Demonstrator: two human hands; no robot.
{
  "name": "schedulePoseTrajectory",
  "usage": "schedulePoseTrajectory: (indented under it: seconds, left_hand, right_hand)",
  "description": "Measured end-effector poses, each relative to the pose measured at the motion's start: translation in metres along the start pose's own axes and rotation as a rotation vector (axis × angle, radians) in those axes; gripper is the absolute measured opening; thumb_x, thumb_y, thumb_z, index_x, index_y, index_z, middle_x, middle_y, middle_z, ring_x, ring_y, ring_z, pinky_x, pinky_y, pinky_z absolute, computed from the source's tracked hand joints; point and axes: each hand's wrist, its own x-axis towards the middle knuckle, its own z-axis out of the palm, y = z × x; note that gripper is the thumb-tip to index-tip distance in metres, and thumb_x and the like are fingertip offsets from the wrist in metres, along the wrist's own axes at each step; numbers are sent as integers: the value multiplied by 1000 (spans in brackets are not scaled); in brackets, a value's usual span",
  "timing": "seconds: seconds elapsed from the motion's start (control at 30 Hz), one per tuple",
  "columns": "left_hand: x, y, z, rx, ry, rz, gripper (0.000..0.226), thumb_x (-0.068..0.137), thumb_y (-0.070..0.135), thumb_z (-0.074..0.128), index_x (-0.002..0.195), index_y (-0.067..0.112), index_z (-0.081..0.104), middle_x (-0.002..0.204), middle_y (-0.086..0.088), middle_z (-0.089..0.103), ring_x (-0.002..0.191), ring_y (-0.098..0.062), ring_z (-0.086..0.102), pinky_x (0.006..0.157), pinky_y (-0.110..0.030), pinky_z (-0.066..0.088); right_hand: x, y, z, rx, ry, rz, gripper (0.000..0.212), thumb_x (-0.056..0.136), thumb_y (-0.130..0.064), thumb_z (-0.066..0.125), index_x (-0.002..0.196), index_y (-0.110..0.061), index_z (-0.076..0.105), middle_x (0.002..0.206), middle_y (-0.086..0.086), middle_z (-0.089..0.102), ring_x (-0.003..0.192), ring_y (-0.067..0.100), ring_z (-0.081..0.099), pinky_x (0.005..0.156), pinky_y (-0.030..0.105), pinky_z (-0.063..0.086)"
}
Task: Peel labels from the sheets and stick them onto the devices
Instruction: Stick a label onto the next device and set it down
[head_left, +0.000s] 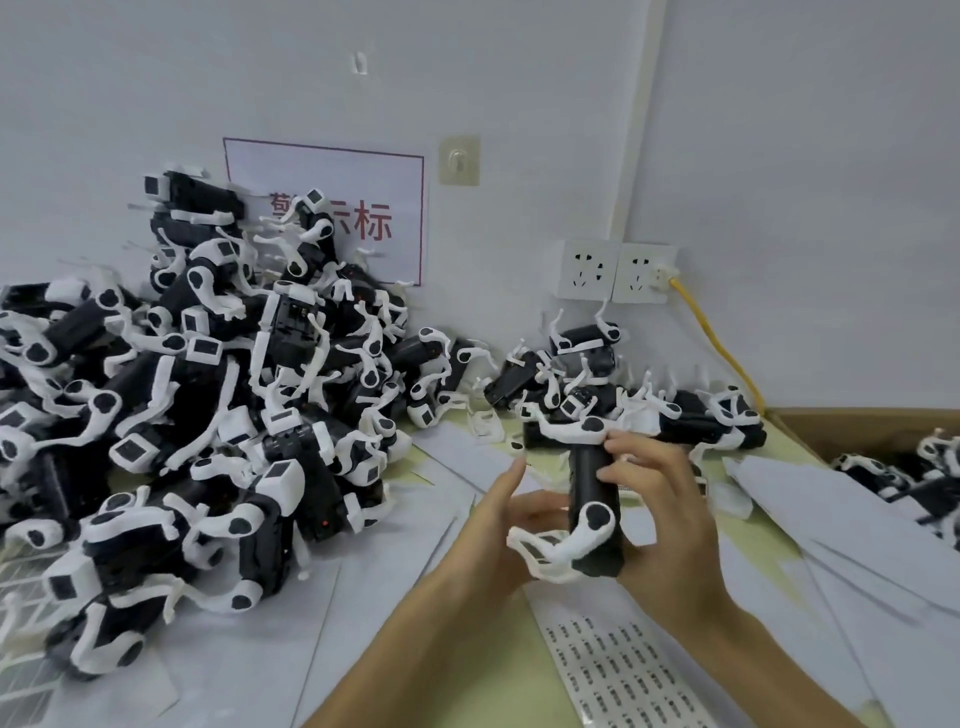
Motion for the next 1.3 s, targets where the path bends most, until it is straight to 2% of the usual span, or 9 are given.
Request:
schedulePoseTrajectory:
  seconds: [0.07, 0.13, 0.2, 0.33, 0.43, 0.57, 0.77, 1.17, 1.3]
  left_hand:
    - [-6, 3, 0, 103, -99, 49, 64, 106, 57, 35, 109, 5, 73, 100, -10, 70, 91, -21, 65, 83, -28, 50]
    - [-10, 8, 6, 189, -109, 78, 41, 110, 42, 39, 111, 13, 67, 91, -1, 69, 76, -3, 70, 71, -14, 51]
    - [-10, 5, 2, 328, -46, 132, 25, 114, 29, 37, 117, 18, 59, 92, 13, 69, 73, 11, 69, 69, -8, 50]
    - [-6, -5, -10, 380, 58, 207, 16, 103, 39, 61, 107, 25, 65, 87, 21, 77, 83, 3, 74, 70, -16, 57]
    - [-4, -1, -8, 187, -25, 188, 27, 96, 44, 71, 92, 18, 66, 81, 7, 74, 76, -11, 73, 71, -23, 56]
    - [1, 5, -14, -30, 1, 228, 24, 79, 45, 76, 89, 25, 81, 102, -2, 73, 95, -16, 70, 81, -26, 54]
    - [3, 8, -24, 45, 125, 308, 30, 84, 38, 81, 100, 13, 75, 89, -1, 72, 79, -14, 63, 73, -27, 45]
    - [7, 1, -19, 155, 234, 363, 56, 79, 48, 75, 117, 7, 75, 96, -2, 74, 87, -14, 65, 79, -31, 43]
    - [9, 3, -23, 74, 254, 316, 34, 91, 48, 68, 90, 16, 76, 90, -4, 70, 89, -19, 64, 87, -34, 40]
  right_hand:
    - [2, -2, 2, 58, -15, -20, 31, 89, -23, 75, 113, -13, 58, 135, 3, 55, 131, 15, 54, 103, 29, 49]
    - [1, 0, 4, -5, -30, -66, 28, 91, -7, 70, 116, -14, 63, 140, 2, 57, 137, 19, 52, 107, 37, 48]
    - [-1, 3, 5, -107, -49, -85, 46, 84, 10, 67, 121, -17, 72, 141, 6, 60, 140, 26, 51, 110, 42, 44]
    - [0, 9, -1, -95, -135, 12, 73, 76, 24, 58, 132, -20, 69, 145, 3, 58, 139, 22, 50, 111, 42, 43]
    - [-3, 15, -3, 19, -156, 223, 61, 91, 7, 53, 143, -24, 60, 141, -9, 60, 133, 9, 54, 106, 37, 47]
    - [-9, 29, -5, 38, -358, 485, 32, 100, -16, 62, 129, -30, 67, 123, -19, 66, 116, 0, 60, 101, 38, 51]
    - [-26, 39, 7, -110, -764, 517, 54, 96, -59, 58, 145, -39, 49, 144, -20, 47, 136, 4, 39, 116, 40, 26]
    - [-31, 34, 13, -116, -892, 563, 55, 92, -60, 62, 139, -33, 51, 142, -19, 43, 136, 6, 37, 114, 40, 26]
    - [-29, 32, 12, -109, -895, 589, 66, 91, -60, 64, 147, -33, 42, 153, -16, 37, 146, 10, 29, 117, 38, 23]
